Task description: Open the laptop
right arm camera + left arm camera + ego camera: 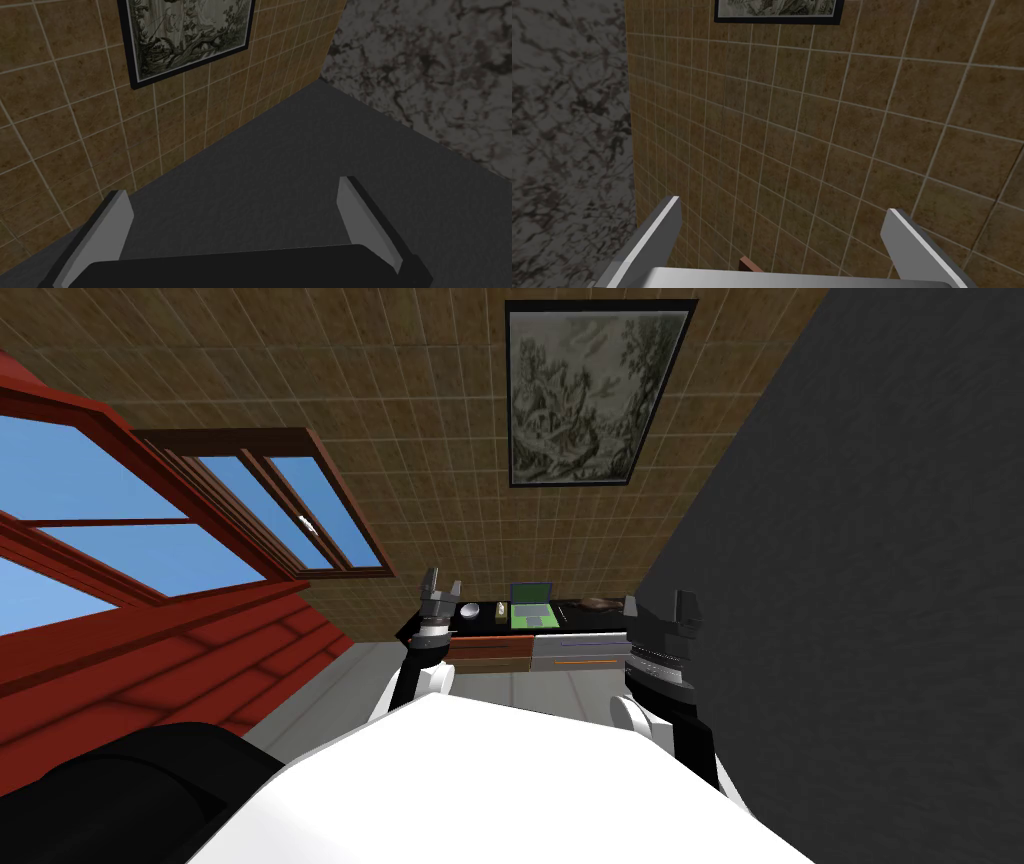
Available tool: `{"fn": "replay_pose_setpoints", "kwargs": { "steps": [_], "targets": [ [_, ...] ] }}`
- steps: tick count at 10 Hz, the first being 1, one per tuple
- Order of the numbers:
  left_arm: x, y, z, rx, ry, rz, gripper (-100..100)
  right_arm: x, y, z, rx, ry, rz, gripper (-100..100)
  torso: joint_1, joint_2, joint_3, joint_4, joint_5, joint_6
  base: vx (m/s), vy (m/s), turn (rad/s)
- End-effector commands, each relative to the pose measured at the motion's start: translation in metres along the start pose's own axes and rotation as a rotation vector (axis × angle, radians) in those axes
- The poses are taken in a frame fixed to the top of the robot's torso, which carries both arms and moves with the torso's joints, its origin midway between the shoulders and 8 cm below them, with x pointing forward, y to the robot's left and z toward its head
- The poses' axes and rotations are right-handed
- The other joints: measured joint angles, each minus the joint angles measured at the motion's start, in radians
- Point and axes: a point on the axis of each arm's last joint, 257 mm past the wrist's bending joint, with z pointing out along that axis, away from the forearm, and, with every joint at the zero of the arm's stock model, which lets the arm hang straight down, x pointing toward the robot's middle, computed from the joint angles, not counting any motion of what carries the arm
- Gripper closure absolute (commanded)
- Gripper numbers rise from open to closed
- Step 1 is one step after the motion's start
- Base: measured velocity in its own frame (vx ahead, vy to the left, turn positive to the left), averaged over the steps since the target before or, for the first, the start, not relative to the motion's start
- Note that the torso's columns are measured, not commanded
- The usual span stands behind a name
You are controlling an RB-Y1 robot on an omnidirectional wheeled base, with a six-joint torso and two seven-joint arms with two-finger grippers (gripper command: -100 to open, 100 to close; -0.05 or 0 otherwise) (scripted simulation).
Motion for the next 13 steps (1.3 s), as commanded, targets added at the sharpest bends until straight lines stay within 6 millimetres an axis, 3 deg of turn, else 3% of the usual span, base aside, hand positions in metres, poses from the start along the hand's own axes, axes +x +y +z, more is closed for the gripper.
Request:
{"fn": "replay_pose_setpoints", "kwargs": {
  "steps": [1,9,10,13],
  "targets": [
    [0.0,0.0,0.0,0.0,0.0,0.0,0,0.0,0.0,0.0,0.0,0.0,0.0,0,0.0,0.04,-0.082,0.041,0.0,0.0,0.0,0.0,0.0],
    [0.0,0.0,0.0,0.0,0.0,0.0,0,0.0,0.0,0.0,0.0,0.0,0.0,0,0.0,0.618,-1.234,0.617,0.0,0.0,0.0,0.0,0.0],
    [0.0,0.0,0.0,0.0,0.0,0.0,0,-0.001,-0.003,0.003,0.001,0.021,0.024,-100,0.0,0.691,-1.382,0.691,0.0,0.0,0.013,-0.019,0.153],
    [0.0,0.0,0.0,0.0,0.0,0.0,0,-0.011,-0.009,0.011,0.0,0.019,0.097,-100,-0.002,0.736,-1.475,0.737,-0.001,0.0,0.018,-0.06,0.222]
  ]
}}
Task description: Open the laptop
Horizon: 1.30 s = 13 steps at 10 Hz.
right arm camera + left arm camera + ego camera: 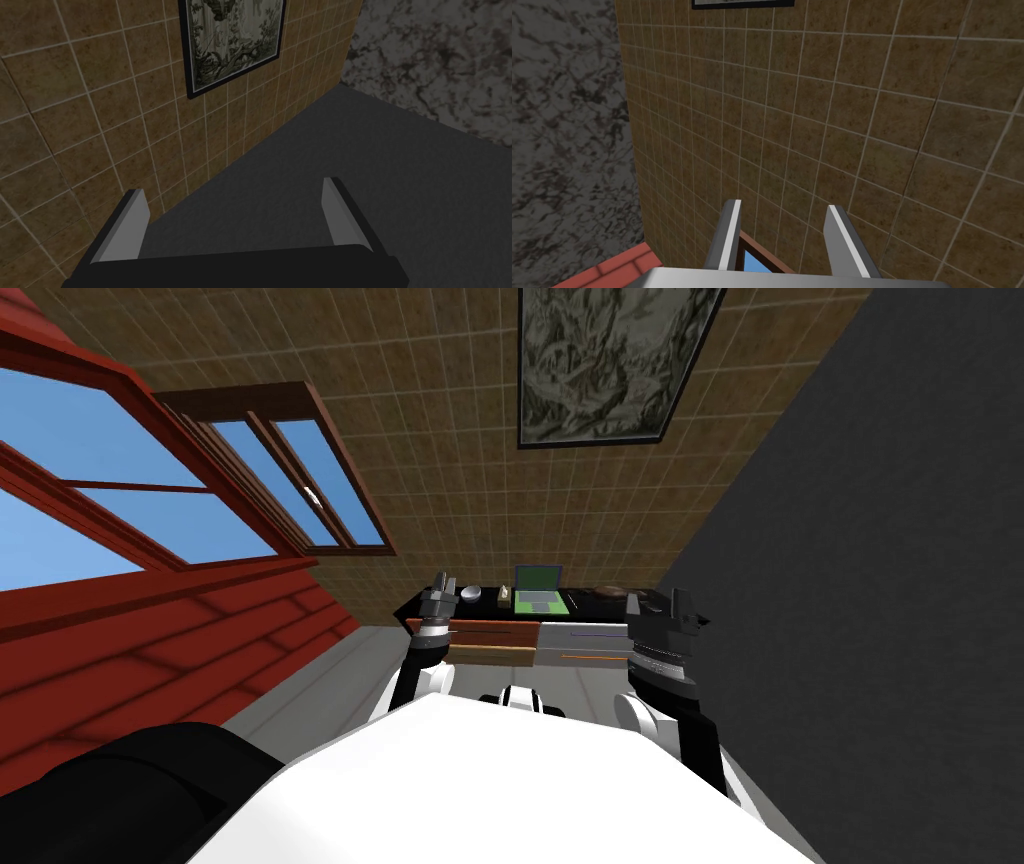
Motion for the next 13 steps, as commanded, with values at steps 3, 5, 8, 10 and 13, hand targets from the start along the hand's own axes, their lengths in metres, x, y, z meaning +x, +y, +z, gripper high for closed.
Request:
{"fn": "replay_pose_setpoints", "kwargs": {
  "steps": [3,5,8,10,13],
  "targets": [
    [0.0,0.0,0.0,0.0,0.0,0.0,0,-0.018,-0.008,0.011,-0.006,-0.025,0.119,-100,0.002,0.001,-0.001,0.001,0.0,0.0,0.026,-0.076,0.227],
    [0.0,0.0,0.0,0.0,0.0,0.0,0,-0.031,-0.013,0.02,-0.015,-0.047,0.193,-100,0.003,0.002,0.0,0.002,0.001,0.0,0.014,-0.066,0.289],
    [0.0,0.0,0.0,0.0,0.0,0.0,0,-0.042,-0.016,0.025,-0.021,-0.079,0.259,-100,0.002,0.001,-0.001,0.001,0.001,0.0,0.012,-0.059,0.153],
    [0.0,0.0,0.0,0.0,0.0,0.0,0,-0.052,-0.019,0.029,-0.029,-0.102,0.313,-100,0.002,0.001,-0.001,0.001,0.001,-0.001,0.011,-0.053,0.222],
    [0.0,0.0,0.0,0.0,0.0,0.0,0,-0.071,-0.025,0.039,-0.046,-0.147,0.415,-100,0.001,0.002,-0.001,0.001,0.0,0.0,0.007,-0.069,0.216]
  ]
}}
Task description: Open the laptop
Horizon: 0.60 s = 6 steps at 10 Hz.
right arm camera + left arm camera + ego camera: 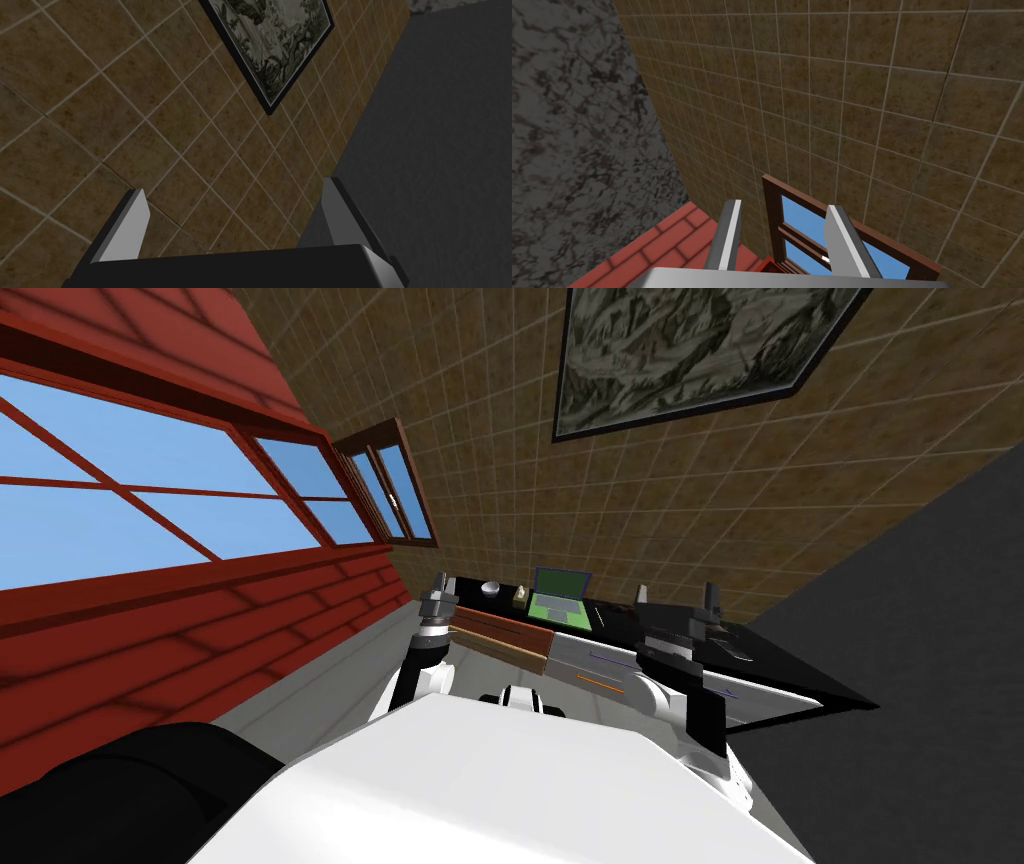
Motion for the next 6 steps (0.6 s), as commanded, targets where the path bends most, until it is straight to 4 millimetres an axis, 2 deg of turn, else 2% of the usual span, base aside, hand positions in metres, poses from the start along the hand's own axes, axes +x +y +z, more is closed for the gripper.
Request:
{"fn": "replay_pose_setpoints", "kwargs": {
  "steps": [1,6],
  "targets": [
    [0.0,0.0,0.0,0.0,0.0,0.0,0,-0.013,0.0,0.007,-0.013,-0.034,0.073,-100,-0.001,0.0,0.0,0.0,0.0,-0.001,0.009,-0.08,0.176],
    [0.0,0.0,0.0,0.0,0.0,0.0,0,-0.048,0.0,0.024,-0.052,-0.115,0.245,-100,0.001,0.0,0.0,0.0,0.0,0.0,0.003,-0.072,0.23]
  ]
}}
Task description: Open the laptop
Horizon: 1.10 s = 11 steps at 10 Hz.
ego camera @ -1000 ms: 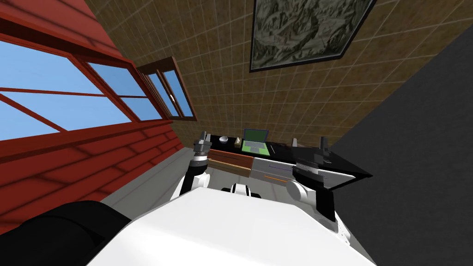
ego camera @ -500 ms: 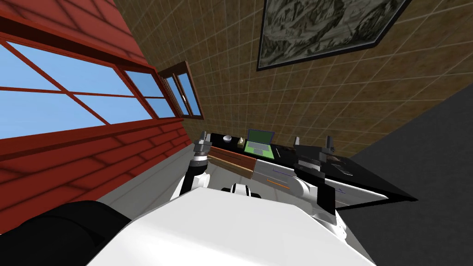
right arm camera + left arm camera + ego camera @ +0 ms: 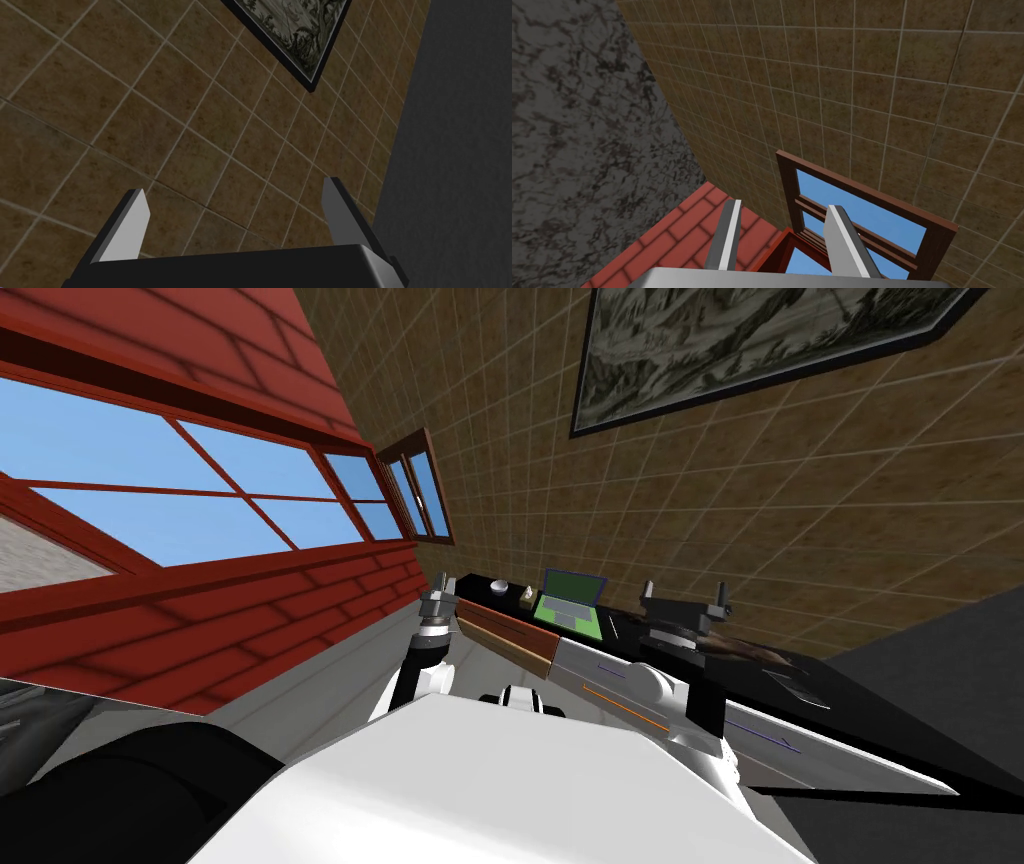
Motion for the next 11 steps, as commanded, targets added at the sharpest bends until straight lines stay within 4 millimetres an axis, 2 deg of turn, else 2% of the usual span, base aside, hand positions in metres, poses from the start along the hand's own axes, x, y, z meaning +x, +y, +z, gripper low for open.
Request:
{"fn": "replay_pose_setpoints", "kwargs": {
  "steps": [1,6,9,10,11],
  "targets": [
    [0.0,0.0,0.0,0.0,0.0,0.0,0,-0.016,0.003,0.007,-0.019,-0.041,0.082,-100,0.0,-0.001,0.0,0.0,0.0,-0.001,0.003,-0.07,0.182],
    [0.0,0.0,0.0,0.0,0.0,0.0,0,-0.054,0.009,0.024,-0.074,-0.13,0.262,-100,0.0,-0.001,0.0,0.0,0.0,0.0,-0.007,-0.08,0.241],
    [0.0,0.0,0.0,0.0,0.0,0.0,0,-0.072,0.012,0.028,-0.101,-0.176,0.351,-100,0.0,0.0,0.0,0.0,0.0,-0.001,-0.012,-0.072,0.208],
    [0.0,0.0,0.0,0.0,0.0,0.0,0,-0.085,0.015,0.032,-0.123,-0.201,0.4,-100,0.0,0.0,0.0,0.0,0.0,0.0,-0.017,-0.091,0.281],
    [0.0,0.0,0.0,0.0,0.0,0.0,0,-0.088,0.014,0.031,-0.127,-0.21,0.418,-100,-0.001,0.0,0.0,0.0,0.0,-0.001,-0.019,-0.084,0.147]
  ]
}}
